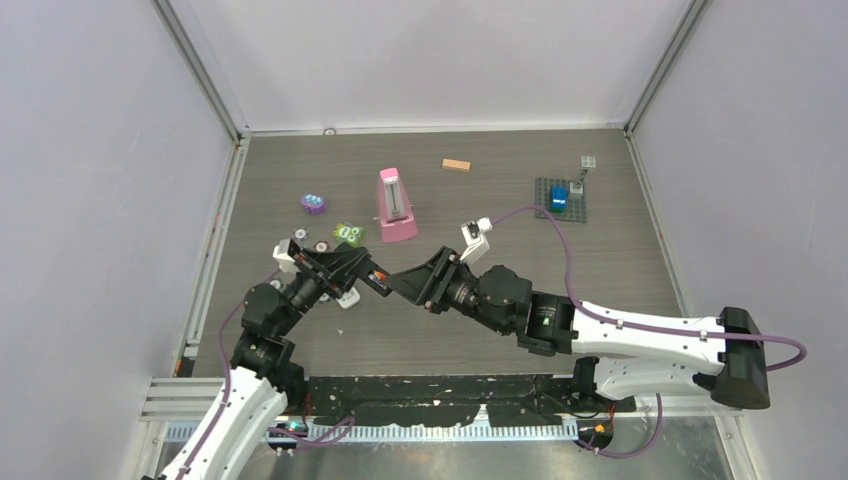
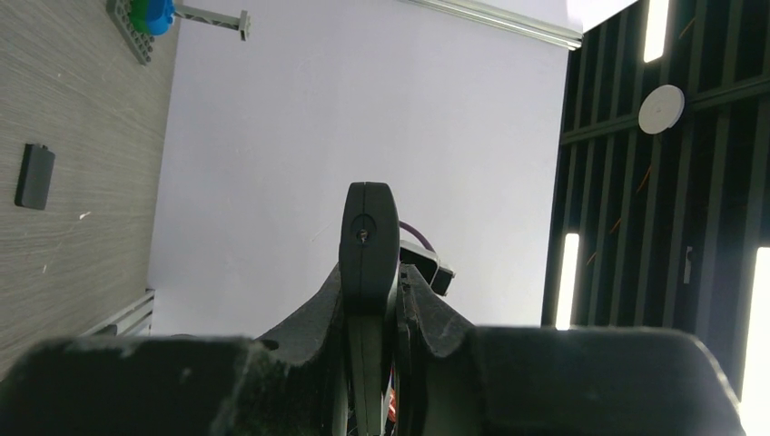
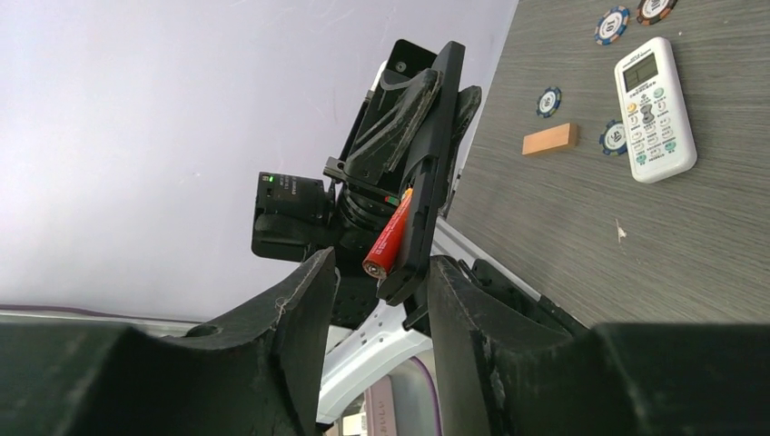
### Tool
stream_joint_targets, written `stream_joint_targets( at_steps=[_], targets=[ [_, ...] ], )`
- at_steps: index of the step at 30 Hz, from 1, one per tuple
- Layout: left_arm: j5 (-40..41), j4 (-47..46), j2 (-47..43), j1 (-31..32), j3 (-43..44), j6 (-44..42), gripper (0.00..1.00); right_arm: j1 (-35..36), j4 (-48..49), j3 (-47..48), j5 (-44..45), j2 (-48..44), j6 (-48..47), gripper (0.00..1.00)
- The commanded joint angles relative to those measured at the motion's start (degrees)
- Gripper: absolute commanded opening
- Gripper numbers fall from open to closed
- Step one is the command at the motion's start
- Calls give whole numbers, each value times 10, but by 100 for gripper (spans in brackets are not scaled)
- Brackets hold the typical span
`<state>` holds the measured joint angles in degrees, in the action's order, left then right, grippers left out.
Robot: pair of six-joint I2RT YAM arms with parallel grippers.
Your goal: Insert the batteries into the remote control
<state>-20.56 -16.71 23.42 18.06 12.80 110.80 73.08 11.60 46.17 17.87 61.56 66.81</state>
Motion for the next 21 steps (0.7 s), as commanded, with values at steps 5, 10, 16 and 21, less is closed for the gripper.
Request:
stream_joint_targets(
  at_steps=[5,10,16,21],
  targets=[
    [2,-2,-4,2,16,-1,0,3,30,12,0,12,18,41],
    [-1,-1,-6,3,16,-1,0,2,25,15,-3,15,23,33],
    [-4,-3,-11,2,13,-3,0,1,21,19,-13,26,32,28],
    [-8,8,-15,2,14,-7,0,0,16,20,-19,34,42,28]
  ],
)
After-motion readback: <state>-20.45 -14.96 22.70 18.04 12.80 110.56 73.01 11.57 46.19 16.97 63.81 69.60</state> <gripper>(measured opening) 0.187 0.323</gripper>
